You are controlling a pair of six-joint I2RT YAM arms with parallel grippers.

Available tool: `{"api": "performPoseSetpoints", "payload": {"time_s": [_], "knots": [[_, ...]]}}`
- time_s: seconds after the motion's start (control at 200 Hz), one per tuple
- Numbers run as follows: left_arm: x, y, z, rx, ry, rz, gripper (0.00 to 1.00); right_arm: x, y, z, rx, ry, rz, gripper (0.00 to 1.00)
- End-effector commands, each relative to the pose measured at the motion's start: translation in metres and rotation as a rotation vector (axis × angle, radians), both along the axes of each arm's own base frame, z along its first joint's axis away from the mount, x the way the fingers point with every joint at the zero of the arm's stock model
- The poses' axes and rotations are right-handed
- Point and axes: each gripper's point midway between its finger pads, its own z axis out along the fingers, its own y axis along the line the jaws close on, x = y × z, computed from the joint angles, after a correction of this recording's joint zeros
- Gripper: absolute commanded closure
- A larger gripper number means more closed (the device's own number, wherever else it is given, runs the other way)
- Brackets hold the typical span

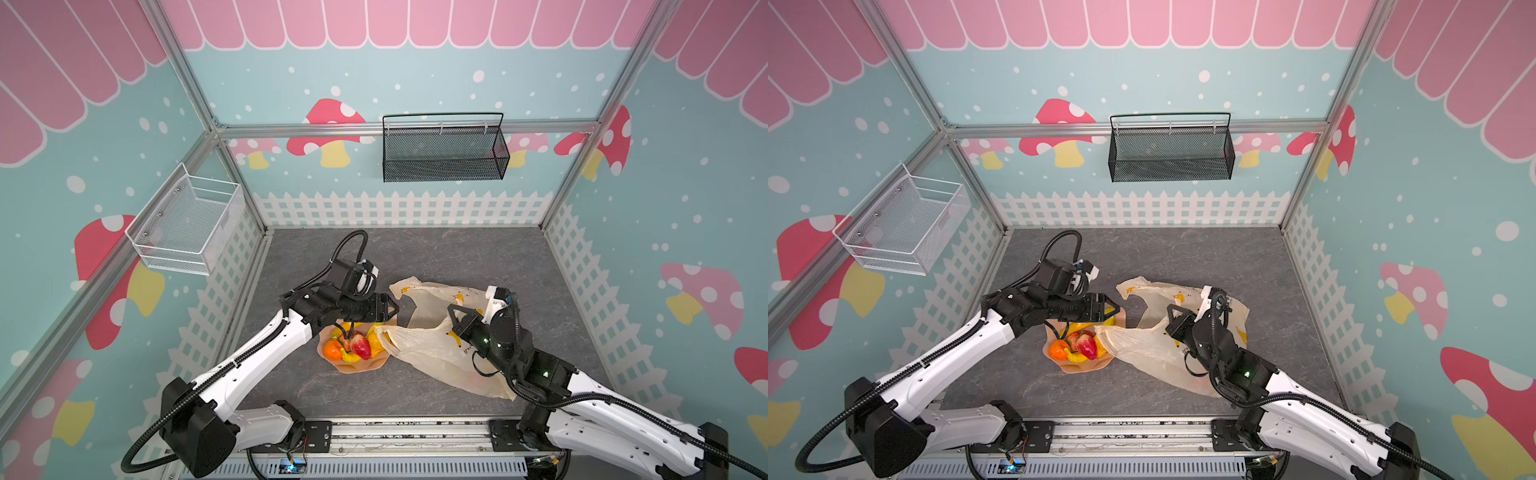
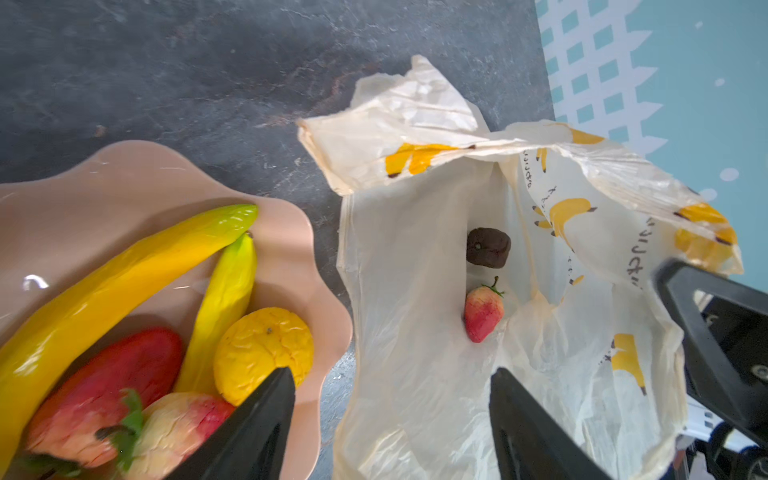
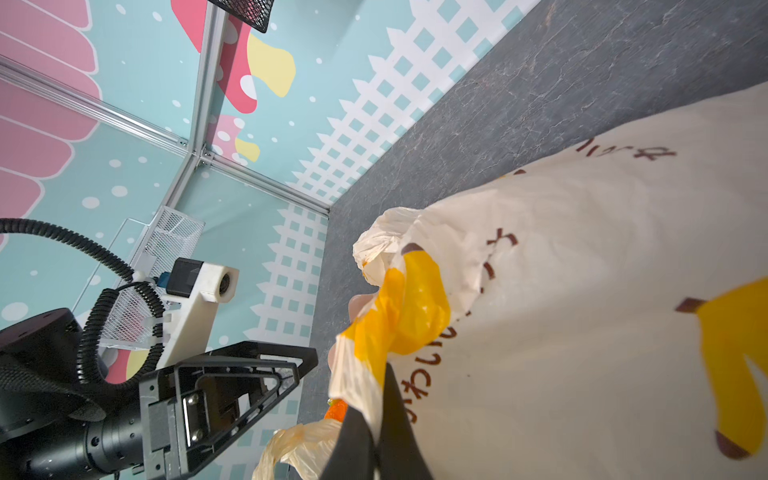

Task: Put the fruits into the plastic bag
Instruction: 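Withdraw the left gripper from the bag back over the fruit bowl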

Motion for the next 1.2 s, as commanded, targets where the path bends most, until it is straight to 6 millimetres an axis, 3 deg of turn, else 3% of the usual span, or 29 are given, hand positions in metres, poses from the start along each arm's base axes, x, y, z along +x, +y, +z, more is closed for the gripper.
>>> {"api": "performPoseSetpoints", "payload": {"time_s": [0.0, 0.27, 0.53, 0.835, 1.196], "knots": [[0.001, 0.029, -0.004, 0.079, 0.012, 0.109, 0.24, -0.003, -0.003, -0.004, -0.007, 0.002, 0.007, 1.0], [-0.001, 0.064, -0.025, 0.261, 0.064, 0.128, 0.23, -0.005, -0.003, -0.007, -0.003, 0.004, 0.016, 1.0], [0.005, 0.076, -0.043, 0.401, 0.076, 0.051, 0.23, -0.007, -0.004, -0.006, 0.002, 0.002, 0.02, 1.0], [-0.012, 0.066, -0.056, 0.388, 0.182, -0.06, 0.25, -0.007, -0.006, -0.004, 0.001, 0.001, 0.016, 1.0], [-0.048, 0.055, -0.066, 0.219, 0.425, 0.091, 0.25, -0.008, -0.008, -0.006, -0.005, 0.003, 0.009, 1.0]]}}
